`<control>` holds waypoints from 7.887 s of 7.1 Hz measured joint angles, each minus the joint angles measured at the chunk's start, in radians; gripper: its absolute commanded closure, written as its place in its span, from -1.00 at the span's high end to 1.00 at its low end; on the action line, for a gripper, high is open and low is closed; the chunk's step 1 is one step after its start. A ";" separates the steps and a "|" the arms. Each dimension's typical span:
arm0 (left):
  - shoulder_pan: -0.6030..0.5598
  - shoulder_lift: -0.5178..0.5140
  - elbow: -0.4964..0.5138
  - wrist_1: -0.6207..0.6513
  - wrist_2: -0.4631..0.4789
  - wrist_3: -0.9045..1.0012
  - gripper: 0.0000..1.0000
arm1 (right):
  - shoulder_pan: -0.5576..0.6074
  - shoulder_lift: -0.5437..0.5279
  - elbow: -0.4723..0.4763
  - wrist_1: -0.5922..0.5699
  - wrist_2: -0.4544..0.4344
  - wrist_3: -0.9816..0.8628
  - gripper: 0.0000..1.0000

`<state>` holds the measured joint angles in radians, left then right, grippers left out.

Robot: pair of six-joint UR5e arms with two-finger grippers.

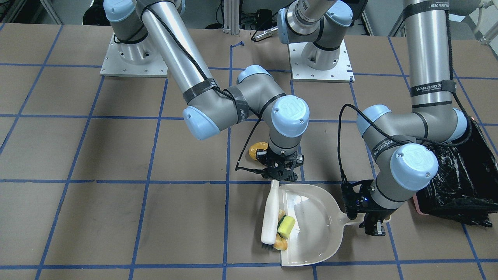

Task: Sweep and dump trash into bin
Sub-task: 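Carry the brush with the right gripper toward the sponge and peel, then sweep the sponge and peel into the dustpan with the right gripper's brush, then sweep the yellow potato into the dustpan with the brush in the right gripper, then lift the brush with the right gripper while the left carries the dustpan to the bin, then tilt the dustpan over the black trash bag with the left gripper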

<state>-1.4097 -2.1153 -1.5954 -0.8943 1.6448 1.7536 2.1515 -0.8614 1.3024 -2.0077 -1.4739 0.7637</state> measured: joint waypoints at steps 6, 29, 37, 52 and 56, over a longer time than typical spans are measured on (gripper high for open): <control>0.002 0.012 -0.006 -0.001 -0.004 0.010 -0.82 | 0.016 -0.016 -0.115 0.166 -0.002 0.028 -1.00; 0.097 0.490 -0.647 0.118 0.023 0.102 -0.90 | 0.206 -0.145 0.238 -0.194 0.073 0.313 -1.00; 0.136 0.498 -0.565 0.083 0.006 0.107 -1.00 | 0.046 -0.274 0.224 0.122 -0.012 0.117 -1.00; 0.483 0.261 0.049 0.006 0.722 0.637 -1.00 | -0.868 -0.269 0.311 0.132 -0.235 -1.008 -1.00; 0.338 0.238 0.059 0.107 0.894 0.632 -1.00 | -0.870 -0.276 0.325 0.150 -0.271 -1.008 -1.00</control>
<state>-1.0715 -1.8769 -1.5363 -0.7875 2.5391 2.3857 1.2814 -1.1373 1.6273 -1.8576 -1.7452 -0.2439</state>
